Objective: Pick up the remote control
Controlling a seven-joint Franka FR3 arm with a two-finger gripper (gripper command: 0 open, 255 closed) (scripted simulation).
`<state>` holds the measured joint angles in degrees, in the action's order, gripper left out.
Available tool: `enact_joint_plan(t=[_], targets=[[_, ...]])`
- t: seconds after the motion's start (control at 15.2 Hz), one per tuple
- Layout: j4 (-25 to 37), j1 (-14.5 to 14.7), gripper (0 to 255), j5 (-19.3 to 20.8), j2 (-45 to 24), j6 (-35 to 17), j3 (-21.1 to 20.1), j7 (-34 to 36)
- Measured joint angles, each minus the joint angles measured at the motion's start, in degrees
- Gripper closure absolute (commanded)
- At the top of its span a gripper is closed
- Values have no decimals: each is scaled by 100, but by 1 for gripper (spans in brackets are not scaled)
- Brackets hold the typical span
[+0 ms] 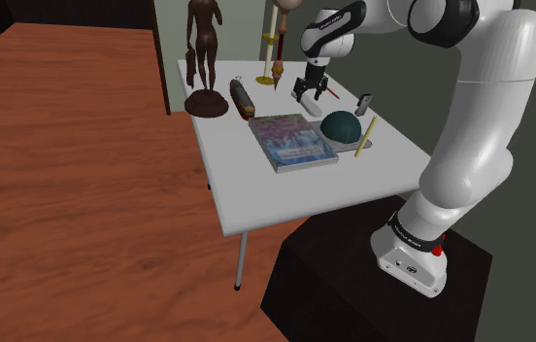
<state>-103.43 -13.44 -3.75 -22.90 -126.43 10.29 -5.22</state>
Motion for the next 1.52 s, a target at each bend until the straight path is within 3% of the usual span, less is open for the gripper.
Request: enact_joint_plan(t=[0.07, 0.73, 1.52], targets=[[-5, -2, 255, -5, -24, -29, -3, -3], [7, -7, 255, -13, -46, -54, -3, -6], [333, 28, 255, 80, 340, 666, 33, 50]])
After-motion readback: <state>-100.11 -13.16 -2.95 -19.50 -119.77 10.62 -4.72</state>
